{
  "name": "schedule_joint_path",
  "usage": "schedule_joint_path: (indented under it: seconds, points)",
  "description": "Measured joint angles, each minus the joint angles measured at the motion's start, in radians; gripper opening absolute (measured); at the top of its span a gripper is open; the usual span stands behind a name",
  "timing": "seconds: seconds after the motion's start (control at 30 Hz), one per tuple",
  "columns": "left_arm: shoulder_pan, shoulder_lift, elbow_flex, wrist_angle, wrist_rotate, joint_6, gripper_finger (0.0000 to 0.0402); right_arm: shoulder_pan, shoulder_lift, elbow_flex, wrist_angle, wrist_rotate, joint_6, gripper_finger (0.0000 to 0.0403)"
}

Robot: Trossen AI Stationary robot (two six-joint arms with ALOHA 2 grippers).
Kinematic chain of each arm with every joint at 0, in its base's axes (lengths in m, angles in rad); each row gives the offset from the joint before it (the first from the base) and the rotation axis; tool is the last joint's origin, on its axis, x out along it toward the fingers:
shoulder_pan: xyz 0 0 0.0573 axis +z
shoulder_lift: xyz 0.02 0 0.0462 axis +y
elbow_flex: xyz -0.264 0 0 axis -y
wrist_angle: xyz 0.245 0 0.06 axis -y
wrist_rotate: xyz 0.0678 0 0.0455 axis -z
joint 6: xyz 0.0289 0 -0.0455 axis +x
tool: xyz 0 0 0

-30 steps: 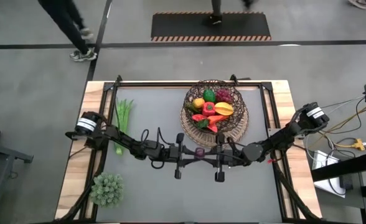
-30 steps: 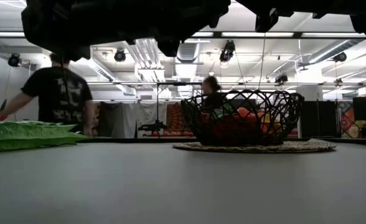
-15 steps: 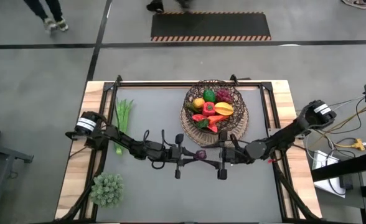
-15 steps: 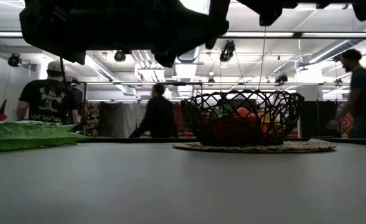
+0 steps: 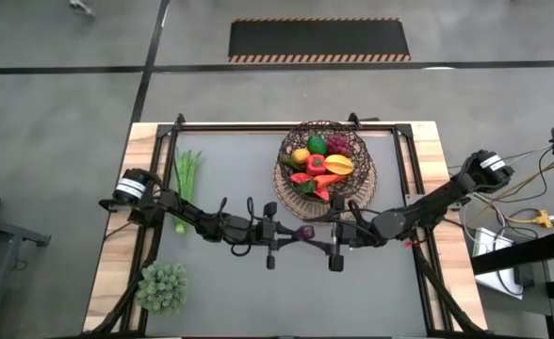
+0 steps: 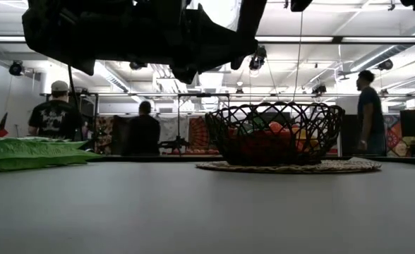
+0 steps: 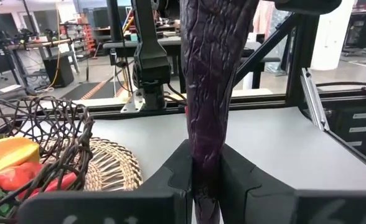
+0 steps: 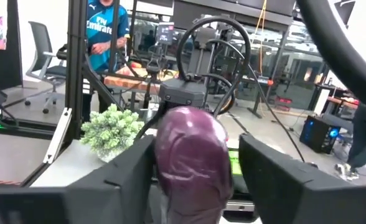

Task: Build produce basket
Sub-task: Put the violet eggplant into the basket

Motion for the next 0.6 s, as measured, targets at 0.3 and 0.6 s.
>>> schedule_joint_path:
  seconds: [0.3,0.6]
  points:
    - [0.0,0.0,0.0,0.001,0.0,0.0,0.0052,0.0,0.0,0.0,-0.001,-0.001,-0.008,0.0109]
    - [0.0,0.0,-0.001,0.002,0.003,0.001,0.0125,0.0,-0.008,0.0,-0.051,-0.001,0.011,0.0109]
